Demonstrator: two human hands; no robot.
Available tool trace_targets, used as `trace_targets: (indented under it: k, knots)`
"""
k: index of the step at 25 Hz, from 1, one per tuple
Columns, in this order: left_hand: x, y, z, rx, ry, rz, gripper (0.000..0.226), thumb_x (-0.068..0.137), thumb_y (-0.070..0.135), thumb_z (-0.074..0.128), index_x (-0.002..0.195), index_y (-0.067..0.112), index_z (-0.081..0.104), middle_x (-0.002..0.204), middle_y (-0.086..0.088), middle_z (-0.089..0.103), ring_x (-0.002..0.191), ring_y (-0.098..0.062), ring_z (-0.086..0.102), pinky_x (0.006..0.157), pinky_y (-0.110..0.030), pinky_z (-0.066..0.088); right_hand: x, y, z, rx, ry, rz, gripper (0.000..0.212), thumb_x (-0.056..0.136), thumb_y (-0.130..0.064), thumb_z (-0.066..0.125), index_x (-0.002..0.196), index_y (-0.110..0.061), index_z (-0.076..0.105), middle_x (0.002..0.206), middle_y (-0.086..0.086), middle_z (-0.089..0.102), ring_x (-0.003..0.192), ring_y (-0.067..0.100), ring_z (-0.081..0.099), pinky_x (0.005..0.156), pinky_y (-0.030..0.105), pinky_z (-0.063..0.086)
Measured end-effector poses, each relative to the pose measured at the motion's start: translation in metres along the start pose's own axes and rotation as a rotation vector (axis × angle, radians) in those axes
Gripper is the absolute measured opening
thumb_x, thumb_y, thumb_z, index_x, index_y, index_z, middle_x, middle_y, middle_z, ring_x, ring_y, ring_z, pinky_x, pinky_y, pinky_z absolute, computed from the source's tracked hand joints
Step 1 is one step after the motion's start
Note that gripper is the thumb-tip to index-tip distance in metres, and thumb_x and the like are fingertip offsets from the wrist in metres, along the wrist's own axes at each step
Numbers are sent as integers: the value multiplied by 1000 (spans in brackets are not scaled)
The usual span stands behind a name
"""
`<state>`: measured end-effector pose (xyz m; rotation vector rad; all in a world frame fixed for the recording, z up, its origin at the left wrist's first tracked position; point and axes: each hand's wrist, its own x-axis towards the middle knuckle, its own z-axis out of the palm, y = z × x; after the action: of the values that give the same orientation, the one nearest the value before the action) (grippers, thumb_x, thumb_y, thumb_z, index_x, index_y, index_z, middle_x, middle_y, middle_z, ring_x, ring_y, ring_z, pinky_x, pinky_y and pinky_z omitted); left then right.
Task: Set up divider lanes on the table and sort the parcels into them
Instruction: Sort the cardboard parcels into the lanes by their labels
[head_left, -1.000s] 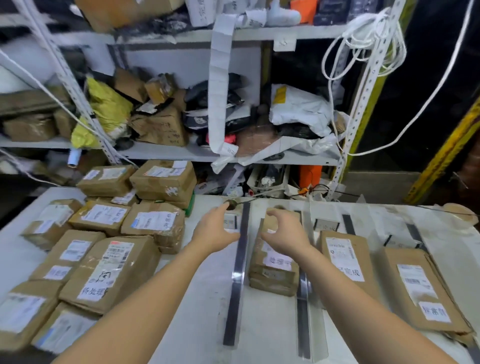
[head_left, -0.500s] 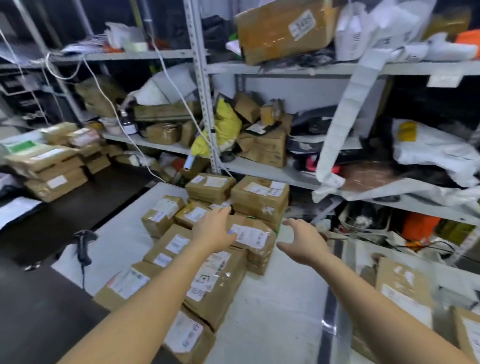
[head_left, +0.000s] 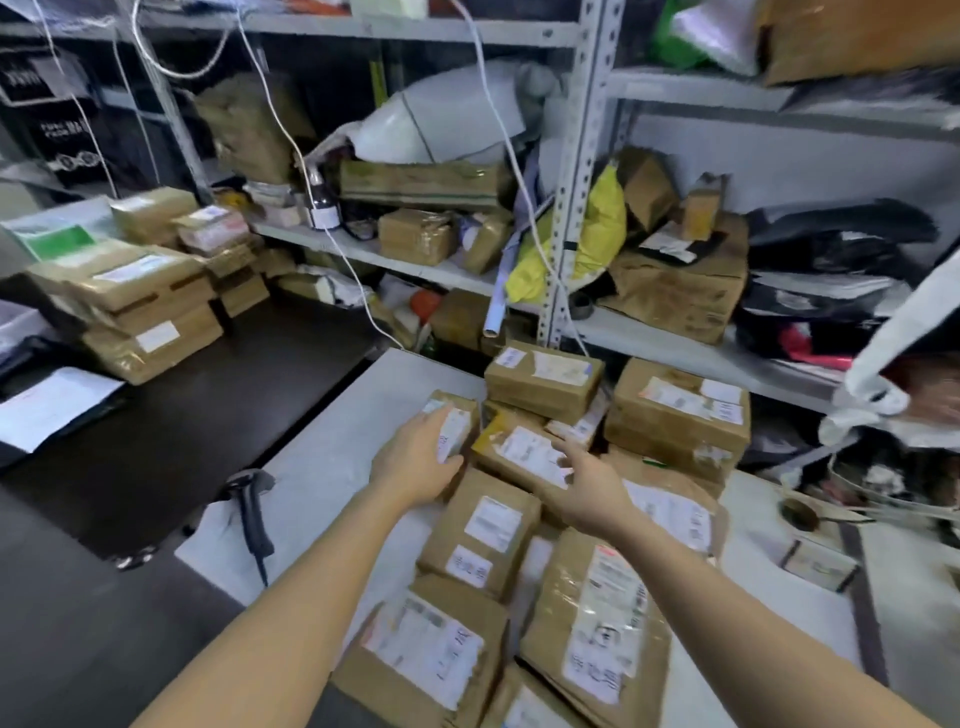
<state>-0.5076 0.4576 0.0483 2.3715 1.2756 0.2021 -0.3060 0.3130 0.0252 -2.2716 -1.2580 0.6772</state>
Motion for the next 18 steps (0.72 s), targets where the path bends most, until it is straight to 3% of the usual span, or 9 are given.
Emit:
trace_targets:
  k: [4,10,14,16,18]
  knots:
    - [35,-67,-5,-86,-40,-62,73,93,42,64,156,24,33,150,-6,47,136,-27,47,105,-40,46,38,-44,45,100,-25,68,73,91,-39,71,154,-27,38,150,1,52,126,21,57,87,30,47]
    - [79,-123,26,-373,-166,-210,81,93,43,67,160,18,27,159,-7,40,142,-26,43,111,-43,43,86,-79,91,230,-47,163,71,90,-38,71,153,-27,40,151,0,50,129,21,57,86,40,61]
    - [106,-129,48,-581,-216,-253,80,89,40,73,156,22,33,144,-2,53,120,-17,58,94,-32,51,117,-86,114,235,-45,175,76,92,-38,72,156,-25,35,153,-3,49,132,22,55,100,43,54]
    - [119,-129,57,-606,-240,-240,64,90,41,71,147,28,45,134,6,60,104,-5,61,83,-26,51,128,-85,126,270,-58,189,71,93,-35,72,153,-25,37,147,-7,54,123,19,59,95,36,53]
    - [126,-130,65,-627,-262,-237,53,90,41,70,139,33,51,130,10,64,108,-9,61,86,-29,52,135,-84,135,289,-66,196,63,93,-32,71,149,-24,42,142,-6,59,119,18,61,93,34,53]
